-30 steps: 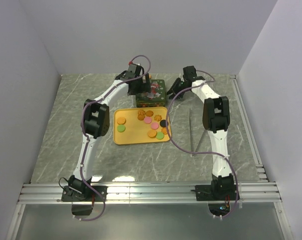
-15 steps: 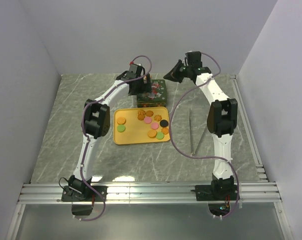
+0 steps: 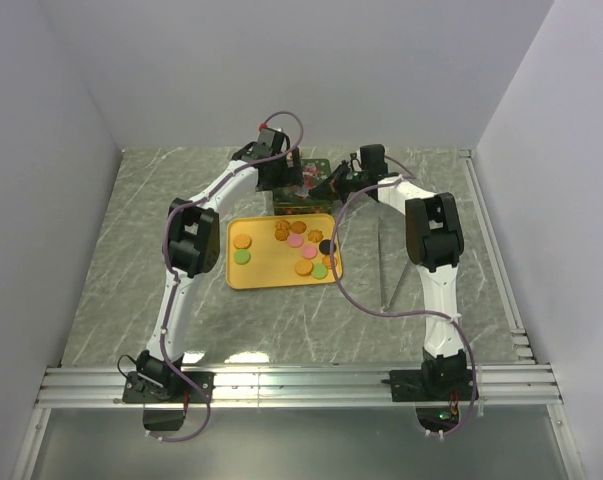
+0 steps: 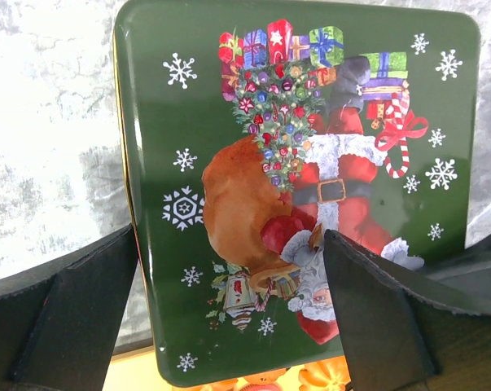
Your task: Pack the cookies
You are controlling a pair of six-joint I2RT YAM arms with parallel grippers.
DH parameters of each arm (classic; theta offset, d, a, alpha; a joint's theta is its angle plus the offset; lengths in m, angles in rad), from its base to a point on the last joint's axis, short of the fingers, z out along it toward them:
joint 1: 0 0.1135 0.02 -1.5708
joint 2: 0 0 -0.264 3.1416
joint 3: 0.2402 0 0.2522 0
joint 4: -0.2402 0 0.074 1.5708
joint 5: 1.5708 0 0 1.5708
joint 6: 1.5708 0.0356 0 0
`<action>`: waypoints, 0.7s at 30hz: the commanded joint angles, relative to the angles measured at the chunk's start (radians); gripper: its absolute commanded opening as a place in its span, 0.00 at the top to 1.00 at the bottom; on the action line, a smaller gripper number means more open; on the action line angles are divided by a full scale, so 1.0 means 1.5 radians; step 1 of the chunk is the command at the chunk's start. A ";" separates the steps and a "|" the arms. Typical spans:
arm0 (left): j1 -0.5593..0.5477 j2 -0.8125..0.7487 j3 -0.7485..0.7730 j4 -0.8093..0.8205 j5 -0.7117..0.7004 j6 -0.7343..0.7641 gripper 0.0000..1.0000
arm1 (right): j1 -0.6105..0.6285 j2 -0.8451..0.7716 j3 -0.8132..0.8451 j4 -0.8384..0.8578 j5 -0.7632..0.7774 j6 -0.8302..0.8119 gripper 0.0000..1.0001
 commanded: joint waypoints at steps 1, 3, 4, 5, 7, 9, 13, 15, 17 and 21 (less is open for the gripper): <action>-0.020 0.019 -0.027 -0.084 -0.016 0.036 0.02 | -0.010 0.001 -0.034 -0.008 0.016 -0.026 1.00; -0.020 0.019 -0.027 -0.084 -0.016 0.036 0.02 | -0.012 0.002 -0.040 -0.024 0.028 -0.032 1.00; -0.020 0.019 -0.026 -0.085 -0.016 0.036 0.02 | -0.014 0.003 -0.037 -0.031 0.033 -0.040 1.00; -0.020 0.019 -0.026 -0.086 -0.016 0.037 0.02 | -0.014 0.003 -0.028 -0.048 0.038 -0.043 1.00; -0.019 0.017 -0.027 -0.086 -0.018 0.038 0.02 | -0.014 0.002 -0.024 -0.052 0.044 -0.045 1.00; -0.020 0.015 -0.026 -0.086 -0.019 0.037 0.02 | -0.014 0.002 -0.019 -0.062 0.048 -0.047 1.00; -0.020 0.007 -0.020 -0.089 -0.023 0.036 0.00 | -0.014 0.002 -0.021 -0.077 0.058 -0.056 1.00; -0.020 -0.005 -0.019 -0.089 -0.028 0.036 0.00 | -0.016 0.002 -0.032 -0.077 0.058 -0.055 1.00; -0.019 -0.014 -0.021 -0.090 -0.038 0.035 0.00 | -0.017 0.000 -0.044 -0.073 0.059 -0.055 1.00; -0.014 -0.054 -0.049 -0.082 -0.057 0.029 0.01 | -0.018 -0.003 -0.045 -0.079 0.062 -0.061 1.00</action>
